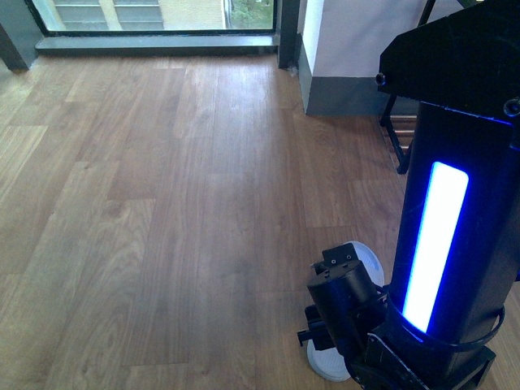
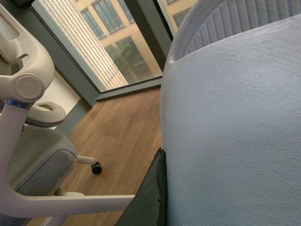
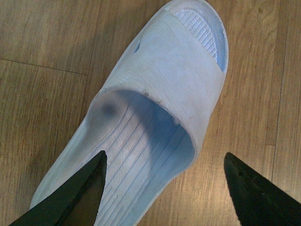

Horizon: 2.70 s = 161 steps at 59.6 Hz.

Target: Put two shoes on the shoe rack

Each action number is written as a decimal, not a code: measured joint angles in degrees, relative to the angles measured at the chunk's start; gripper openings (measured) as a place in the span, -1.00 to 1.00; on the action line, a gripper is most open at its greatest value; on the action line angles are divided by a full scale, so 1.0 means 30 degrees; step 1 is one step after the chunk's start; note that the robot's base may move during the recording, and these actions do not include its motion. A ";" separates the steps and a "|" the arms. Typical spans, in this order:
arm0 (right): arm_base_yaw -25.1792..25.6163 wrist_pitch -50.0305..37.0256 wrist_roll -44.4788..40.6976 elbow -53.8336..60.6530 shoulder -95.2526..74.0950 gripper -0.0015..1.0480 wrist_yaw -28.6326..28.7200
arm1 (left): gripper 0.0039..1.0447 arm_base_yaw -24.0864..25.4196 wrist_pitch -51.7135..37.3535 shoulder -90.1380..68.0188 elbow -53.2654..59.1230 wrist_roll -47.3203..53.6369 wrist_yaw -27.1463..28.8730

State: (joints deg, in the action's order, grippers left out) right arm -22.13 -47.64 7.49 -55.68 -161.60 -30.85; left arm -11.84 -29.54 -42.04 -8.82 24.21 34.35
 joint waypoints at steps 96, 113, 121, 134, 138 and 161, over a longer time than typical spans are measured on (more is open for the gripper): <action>0.6594 -0.1967 -0.4947 -0.4932 -0.2630 0.82 0.4065 | -0.97 -0.0015 0.0015 0.0015 0.0029 0.0044 -0.0051; 0.6666 0.1020 -0.0495 -0.2244 -0.0160 0.82 0.6870 | -0.97 -0.0015 0.0015 0.0007 0.0029 0.0036 0.0000; 0.6295 0.1865 0.0860 -0.1348 0.1122 0.82 0.7956 | -0.97 -0.0015 0.0015 0.0015 0.0029 0.0036 -0.0007; 0.5829 0.2164 0.1413 -0.0211 0.3111 0.82 0.8736 | -0.97 -0.0015 0.0015 0.0015 0.0029 0.0036 -0.0007; 0.5515 0.2302 0.0969 0.0153 0.3191 0.82 0.8604 | -0.97 -0.0022 0.0015 0.0015 0.0029 0.0036 -0.0007; 0.4080 0.0984 0.0240 0.0503 0.0721 0.82 0.7686 | -0.97 -0.0015 0.0015 0.0015 0.0029 0.0036 0.0000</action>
State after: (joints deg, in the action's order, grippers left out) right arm -9.89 -44.69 8.21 -54.17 -159.44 -7.79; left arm -11.88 -29.50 -42.00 -8.73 24.32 34.35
